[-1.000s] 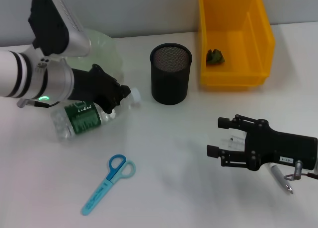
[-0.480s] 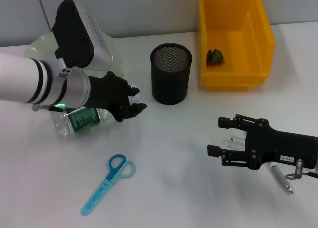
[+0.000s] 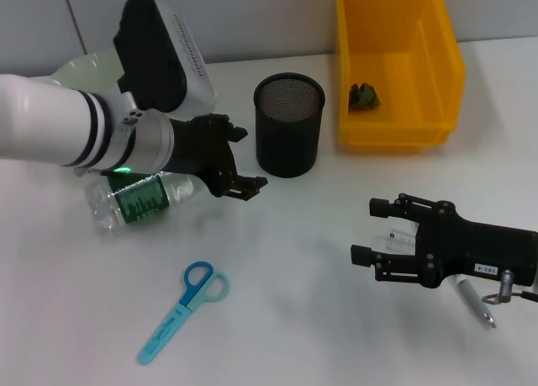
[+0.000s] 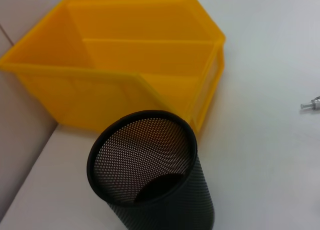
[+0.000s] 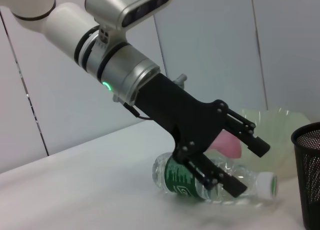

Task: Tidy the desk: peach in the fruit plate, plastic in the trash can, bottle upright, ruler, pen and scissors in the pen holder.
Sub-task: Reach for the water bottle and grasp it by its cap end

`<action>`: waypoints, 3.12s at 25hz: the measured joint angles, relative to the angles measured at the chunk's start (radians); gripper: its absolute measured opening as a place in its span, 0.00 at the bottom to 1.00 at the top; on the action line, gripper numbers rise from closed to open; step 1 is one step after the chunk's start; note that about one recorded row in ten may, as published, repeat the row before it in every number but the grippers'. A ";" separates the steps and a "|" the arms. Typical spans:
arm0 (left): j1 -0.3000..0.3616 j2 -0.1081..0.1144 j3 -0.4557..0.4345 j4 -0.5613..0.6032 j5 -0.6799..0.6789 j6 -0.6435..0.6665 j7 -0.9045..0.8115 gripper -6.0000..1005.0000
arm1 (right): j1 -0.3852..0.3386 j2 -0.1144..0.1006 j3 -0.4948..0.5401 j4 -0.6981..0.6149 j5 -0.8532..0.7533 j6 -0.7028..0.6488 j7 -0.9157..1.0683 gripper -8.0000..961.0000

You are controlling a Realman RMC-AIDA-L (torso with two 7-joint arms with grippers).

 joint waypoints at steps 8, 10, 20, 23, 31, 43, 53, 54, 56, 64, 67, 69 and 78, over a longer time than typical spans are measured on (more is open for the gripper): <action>-0.024 -0.002 0.013 -0.040 0.036 -0.052 0.002 0.78 | 0.002 0.000 0.000 0.003 0.000 0.000 0.000 0.88; -0.038 -0.002 0.014 -0.065 0.038 -0.074 0.006 0.78 | 0.005 0.000 0.000 0.004 0.000 0.000 0.000 0.88; -0.073 -0.002 0.024 -0.145 0.082 -0.122 -0.001 0.78 | 0.016 0.006 0.000 0.005 -0.012 0.000 0.002 0.88; -0.079 -0.002 0.026 -0.158 0.086 -0.132 -0.002 0.78 | 0.019 0.006 0.000 0.005 -0.012 0.000 0.002 0.88; -0.084 -0.004 0.029 -0.178 0.090 -0.155 0.005 0.77 | 0.027 0.008 -0.002 0.005 -0.018 0.000 0.007 0.88; -0.107 -0.004 0.029 -0.244 0.113 -0.193 0.005 0.77 | 0.056 0.010 -0.002 0.024 -0.026 0.001 0.010 0.88; -0.120 -0.004 0.029 -0.278 0.116 -0.193 0.009 0.77 | 0.071 0.013 -0.002 0.031 -0.036 0.005 0.010 0.88; -0.120 -0.004 0.029 -0.280 0.116 -0.193 0.009 0.77 | 0.072 0.013 -0.002 0.031 -0.036 0.005 0.010 0.88; -0.120 -0.004 0.029 -0.282 0.116 -0.193 0.009 0.77 | 0.075 0.016 -0.002 0.031 -0.037 0.007 0.010 0.88; -0.118 -0.004 0.030 -0.281 0.134 -0.174 0.012 0.77 | 0.082 0.019 -0.001 0.033 -0.051 0.009 0.010 0.88; -0.115 -0.004 0.037 -0.273 0.136 -0.163 0.009 0.77 | 0.082 0.019 -0.001 0.033 -0.051 0.009 0.010 0.88; -0.113 -0.004 0.041 -0.268 0.137 -0.151 0.007 0.77 | 0.082 0.019 -0.001 0.033 -0.051 0.009 0.011 0.88; -0.096 -0.004 0.065 -0.225 0.139 -0.108 0.002 0.77 | 0.082 0.019 -0.002 0.032 -0.051 0.009 0.013 0.88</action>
